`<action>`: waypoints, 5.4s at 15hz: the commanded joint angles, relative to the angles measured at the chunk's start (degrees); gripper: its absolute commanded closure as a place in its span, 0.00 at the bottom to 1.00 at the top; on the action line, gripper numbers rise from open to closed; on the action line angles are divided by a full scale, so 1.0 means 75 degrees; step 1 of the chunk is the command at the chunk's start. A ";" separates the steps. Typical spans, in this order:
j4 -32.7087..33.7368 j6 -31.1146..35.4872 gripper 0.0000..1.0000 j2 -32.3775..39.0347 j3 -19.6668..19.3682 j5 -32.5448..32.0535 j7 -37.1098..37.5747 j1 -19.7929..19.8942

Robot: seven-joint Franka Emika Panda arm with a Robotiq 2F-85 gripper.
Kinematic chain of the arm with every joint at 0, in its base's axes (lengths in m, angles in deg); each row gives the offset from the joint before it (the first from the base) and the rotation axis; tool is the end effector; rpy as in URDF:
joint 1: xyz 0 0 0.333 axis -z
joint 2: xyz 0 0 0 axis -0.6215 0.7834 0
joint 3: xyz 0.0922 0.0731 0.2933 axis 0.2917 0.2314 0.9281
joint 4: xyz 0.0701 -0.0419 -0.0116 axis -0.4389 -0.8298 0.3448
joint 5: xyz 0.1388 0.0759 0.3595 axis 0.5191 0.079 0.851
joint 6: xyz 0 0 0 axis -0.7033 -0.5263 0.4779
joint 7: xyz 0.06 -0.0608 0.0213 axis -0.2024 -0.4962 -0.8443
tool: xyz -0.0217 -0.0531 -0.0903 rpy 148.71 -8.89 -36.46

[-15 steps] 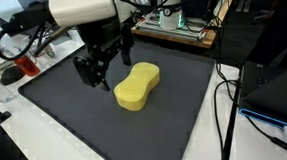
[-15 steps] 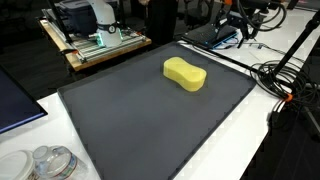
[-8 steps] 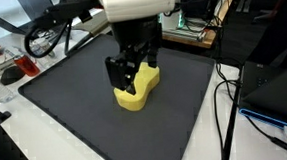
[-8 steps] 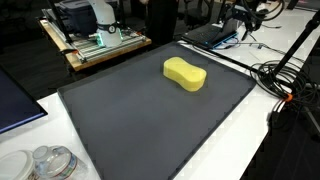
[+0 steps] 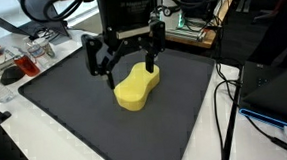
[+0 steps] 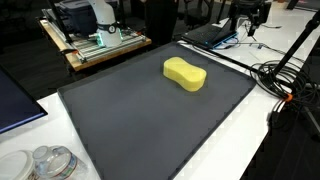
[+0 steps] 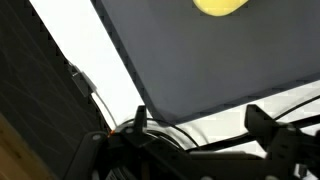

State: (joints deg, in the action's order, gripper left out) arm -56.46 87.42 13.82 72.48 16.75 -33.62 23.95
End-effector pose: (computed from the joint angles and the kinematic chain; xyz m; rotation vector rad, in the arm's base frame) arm 0.7118 0.2233 0.4079 2.5515 1.6200 0.2177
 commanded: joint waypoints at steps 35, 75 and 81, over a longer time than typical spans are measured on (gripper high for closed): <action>-0.5013 0.1576 0.00 -0.1374 0.0154 0.0168 0.5640 0.0522; -0.4789 0.2926 0.36 -0.0102 -0.0511 0.0043 0.7702 0.0383; -0.4798 0.2708 0.73 -0.0283 -0.0505 0.0021 0.7633 0.0385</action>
State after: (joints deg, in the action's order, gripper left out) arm -93.59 108.81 10.74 68.31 16.49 24.88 26.81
